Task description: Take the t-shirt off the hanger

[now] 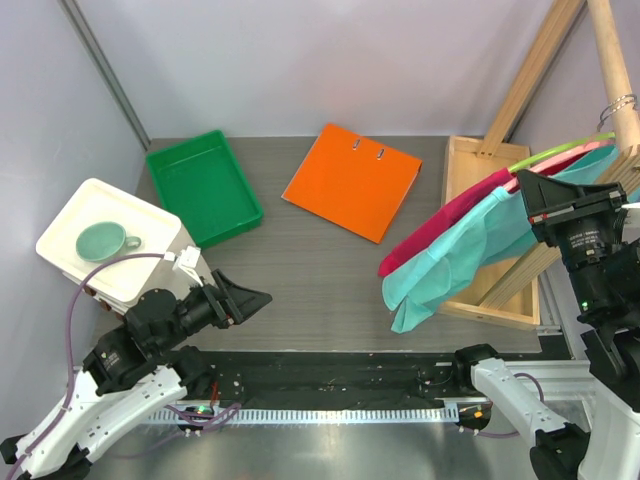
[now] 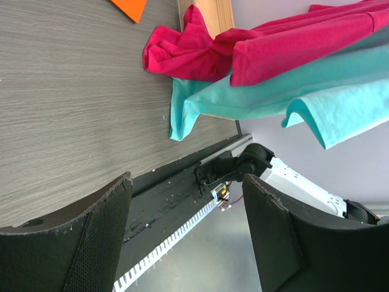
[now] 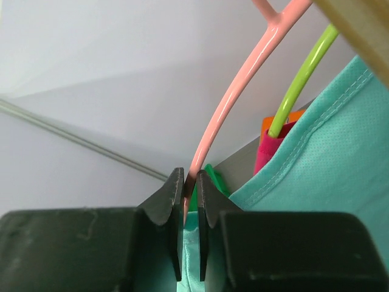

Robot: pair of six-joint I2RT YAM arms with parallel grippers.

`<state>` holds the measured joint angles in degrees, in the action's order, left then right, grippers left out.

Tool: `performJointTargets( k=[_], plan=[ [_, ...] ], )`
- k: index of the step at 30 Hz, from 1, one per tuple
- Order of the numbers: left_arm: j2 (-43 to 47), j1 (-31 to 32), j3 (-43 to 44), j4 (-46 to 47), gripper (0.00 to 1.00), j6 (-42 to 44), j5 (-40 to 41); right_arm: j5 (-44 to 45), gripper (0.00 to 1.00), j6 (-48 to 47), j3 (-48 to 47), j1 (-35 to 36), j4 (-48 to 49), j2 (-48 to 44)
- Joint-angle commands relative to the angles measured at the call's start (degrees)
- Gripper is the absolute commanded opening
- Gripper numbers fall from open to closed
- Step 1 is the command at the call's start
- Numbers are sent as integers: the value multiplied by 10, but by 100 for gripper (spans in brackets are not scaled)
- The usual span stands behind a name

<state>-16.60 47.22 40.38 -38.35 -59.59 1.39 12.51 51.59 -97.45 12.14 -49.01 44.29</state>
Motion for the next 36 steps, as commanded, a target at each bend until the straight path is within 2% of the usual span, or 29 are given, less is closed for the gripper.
performJointTargets(
  k=[1, 9, 19, 22, 25, 27, 30, 32, 36],
  plan=[
    [7, -1, 12, 28, 73, 1, -10, -59, 1, -15, -14, 1, 36, -15],
    [4, -1, 12, 32, 73, 2, -10, -118, 1, -58, 42, 1, 32, -87],
    [-40, -2, 5, 79, 79, 4, -69, -302, 1, -114, 160, 0, 51, -140],
    [-57, -1, -5, 125, 84, 8, -102, -352, 1, -127, 198, -3, 80, -169],
    [-84, -2, -14, 199, 89, 4, -175, -387, 1, -131, 219, -5, 96, -182],
    [-124, -1, -7, 224, 89, 0, -225, -416, 1, -128, 227, -5, 103, -191],
    [-165, 8, 12, 271, 89, 1, -245, -405, 1, -109, 248, -5, 98, -192],
    [-190, 38, 17, 330, 88, 7, -234, -366, 1, -84, 257, -5, 85, -185],
    [-260, 126, 71, 380, 89, 61, -160, -280, 1, -20, 278, -5, 59, -178]
  ],
)
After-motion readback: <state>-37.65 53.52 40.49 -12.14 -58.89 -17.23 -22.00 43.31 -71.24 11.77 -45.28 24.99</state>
